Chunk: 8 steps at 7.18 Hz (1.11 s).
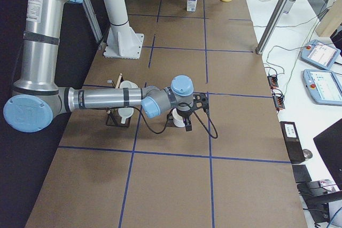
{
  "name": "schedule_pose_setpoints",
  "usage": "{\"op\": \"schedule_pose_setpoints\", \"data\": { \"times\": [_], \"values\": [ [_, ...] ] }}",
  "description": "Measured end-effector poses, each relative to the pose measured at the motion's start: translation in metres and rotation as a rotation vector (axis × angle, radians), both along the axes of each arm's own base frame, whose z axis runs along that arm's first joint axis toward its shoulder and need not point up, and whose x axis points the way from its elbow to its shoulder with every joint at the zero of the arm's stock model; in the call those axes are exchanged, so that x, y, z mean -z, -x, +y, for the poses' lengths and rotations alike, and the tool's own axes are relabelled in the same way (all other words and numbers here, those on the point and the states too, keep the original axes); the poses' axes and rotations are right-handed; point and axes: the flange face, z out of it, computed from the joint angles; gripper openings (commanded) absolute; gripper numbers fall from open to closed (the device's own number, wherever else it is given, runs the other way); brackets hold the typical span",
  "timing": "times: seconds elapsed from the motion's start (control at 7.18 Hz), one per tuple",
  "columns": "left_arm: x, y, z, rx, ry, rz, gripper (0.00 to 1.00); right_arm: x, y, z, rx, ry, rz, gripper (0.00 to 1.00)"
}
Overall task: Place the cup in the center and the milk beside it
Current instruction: 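Lower the right gripper over the white mug and grasp its rim, then carry the white mug with the right gripper to the table center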
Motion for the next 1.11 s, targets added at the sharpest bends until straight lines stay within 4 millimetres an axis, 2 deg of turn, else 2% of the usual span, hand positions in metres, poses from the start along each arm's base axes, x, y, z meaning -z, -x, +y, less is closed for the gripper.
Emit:
{"op": "schedule_pose_setpoints", "data": {
  "times": [0.28, 0.56, 0.7, 0.84, 0.98, 1.11],
  "values": [
    [0.000, 0.000, 0.000, 0.000, -0.001, 0.001, 1.00, -0.003, 0.023, -0.005, 0.029, -0.006, 0.007, 1.00],
    [0.000, 0.000, 0.000, 0.000, 0.000, 0.001, 1.00, -0.014, 0.042, 0.001, 0.065, 0.010, 0.023, 0.96],
    [0.000, 0.000, 0.000, 0.000, 0.000, 0.001, 1.00, -0.022, 0.050, 0.004, 0.081, 0.020, 0.037, 0.67],
    [0.000, 0.000, 0.000, 0.000, 0.001, 0.001, 1.00, -0.028, 0.056, 0.004, 0.088, 0.023, 0.051, 0.23],
    [0.000, 0.000, 0.000, -0.001, 0.000, 0.001, 1.00, -0.030, 0.058, 0.004, 0.091, 0.025, 0.057, 0.09],
    [0.000, 0.000, 0.000, -0.001, -0.001, 0.001, 1.00, -0.029, 0.060, 0.003, 0.092, 0.022, 0.059, 0.04]
  ]
}}
